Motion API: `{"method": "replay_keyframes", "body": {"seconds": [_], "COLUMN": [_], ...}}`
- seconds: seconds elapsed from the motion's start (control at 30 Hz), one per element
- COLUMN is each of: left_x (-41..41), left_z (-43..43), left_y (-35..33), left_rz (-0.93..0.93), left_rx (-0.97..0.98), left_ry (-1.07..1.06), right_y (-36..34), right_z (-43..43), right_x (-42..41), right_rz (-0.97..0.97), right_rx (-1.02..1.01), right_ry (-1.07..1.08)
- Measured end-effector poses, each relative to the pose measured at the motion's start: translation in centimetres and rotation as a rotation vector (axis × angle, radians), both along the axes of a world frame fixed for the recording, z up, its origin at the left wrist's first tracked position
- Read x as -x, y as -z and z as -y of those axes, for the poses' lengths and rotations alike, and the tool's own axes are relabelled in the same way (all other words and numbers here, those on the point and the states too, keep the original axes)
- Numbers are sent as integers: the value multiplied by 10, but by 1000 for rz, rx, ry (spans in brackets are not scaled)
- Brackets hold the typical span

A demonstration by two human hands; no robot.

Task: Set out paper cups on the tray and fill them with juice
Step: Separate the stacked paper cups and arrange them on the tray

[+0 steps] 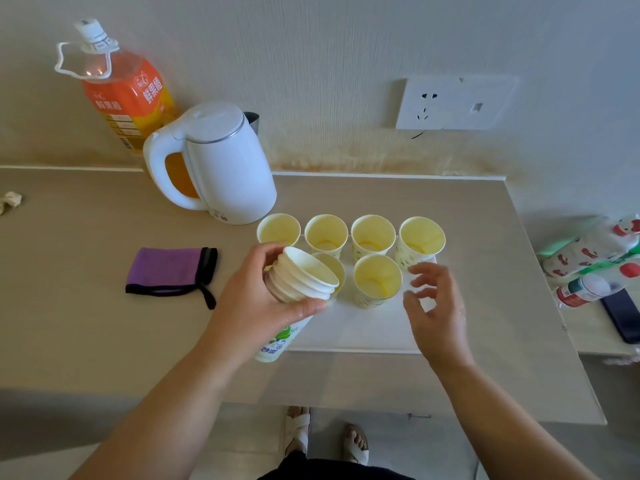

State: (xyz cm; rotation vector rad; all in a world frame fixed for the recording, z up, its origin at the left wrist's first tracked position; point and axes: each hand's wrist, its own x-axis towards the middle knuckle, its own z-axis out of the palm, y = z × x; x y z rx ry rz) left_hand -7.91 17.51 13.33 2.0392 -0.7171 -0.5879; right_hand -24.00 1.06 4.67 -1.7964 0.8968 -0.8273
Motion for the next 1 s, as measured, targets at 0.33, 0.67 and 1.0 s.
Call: {"method": "replay_keyframes", "body": {"seconds": [0.33,0.67,1.0], "left_x": [18,19,28], "left_z": [19,7,15], "left_y": [-7,-3,-10], "left_rz": [219,166,112], "left_rx": [-30,-11,42], "left_ry": [92,76,139], "right_y": [-73,-81,-70], "right_z": [-30,-25,-13], "right_x": [-40,-33,-26], "right_rz": [18,59,428], "right_rx": [89,-155,-666], "right_ry": [-430,-307,-395]}}
